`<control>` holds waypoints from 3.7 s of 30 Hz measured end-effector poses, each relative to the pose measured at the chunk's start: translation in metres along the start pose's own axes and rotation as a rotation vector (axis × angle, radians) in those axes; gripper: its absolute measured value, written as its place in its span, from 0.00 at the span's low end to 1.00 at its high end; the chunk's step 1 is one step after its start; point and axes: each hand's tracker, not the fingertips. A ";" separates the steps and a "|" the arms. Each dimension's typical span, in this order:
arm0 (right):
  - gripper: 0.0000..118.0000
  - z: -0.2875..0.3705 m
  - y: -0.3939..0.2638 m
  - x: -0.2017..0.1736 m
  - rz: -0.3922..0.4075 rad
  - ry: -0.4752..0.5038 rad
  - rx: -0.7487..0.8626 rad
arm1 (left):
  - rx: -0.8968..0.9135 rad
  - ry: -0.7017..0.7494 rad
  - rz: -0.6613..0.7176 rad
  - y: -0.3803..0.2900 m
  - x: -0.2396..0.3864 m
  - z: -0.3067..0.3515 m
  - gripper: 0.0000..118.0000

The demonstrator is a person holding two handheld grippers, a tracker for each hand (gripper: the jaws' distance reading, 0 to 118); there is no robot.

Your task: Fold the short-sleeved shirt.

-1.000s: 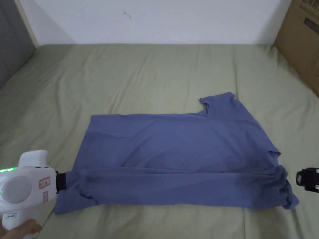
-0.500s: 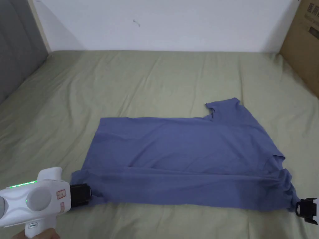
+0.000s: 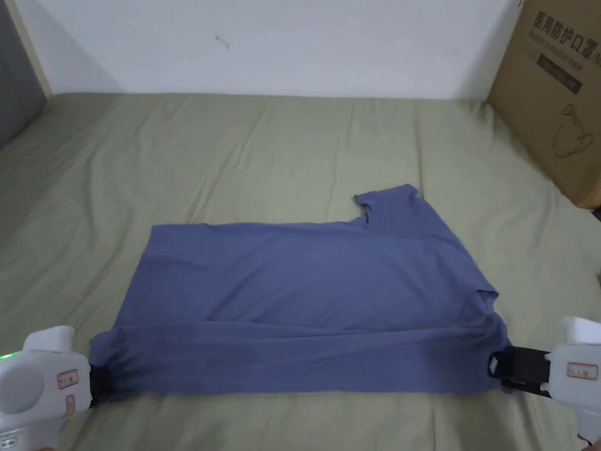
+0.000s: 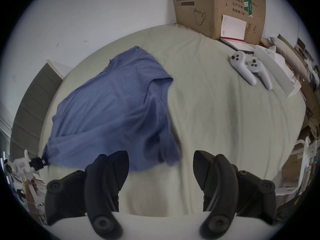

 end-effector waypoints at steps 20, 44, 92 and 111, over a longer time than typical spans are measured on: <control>0.12 0.034 -0.005 -0.005 0.117 -0.028 -0.041 | -0.008 0.019 -0.147 -0.011 0.002 0.055 0.05; 0.00 0.022 0.012 -0.035 0.140 -0.042 0.020 | 0.092 -0.007 -0.156 0.015 0.045 0.049 0.00; 0.02 -0.168 0.210 -0.065 0.256 -0.062 -0.086 | 0.088 0.001 -0.104 0.145 0.062 -0.045 0.06; 0.02 -0.151 0.210 -0.071 0.269 -0.055 -0.085 | -0.003 -0.041 -0.081 0.202 0.072 -0.126 0.02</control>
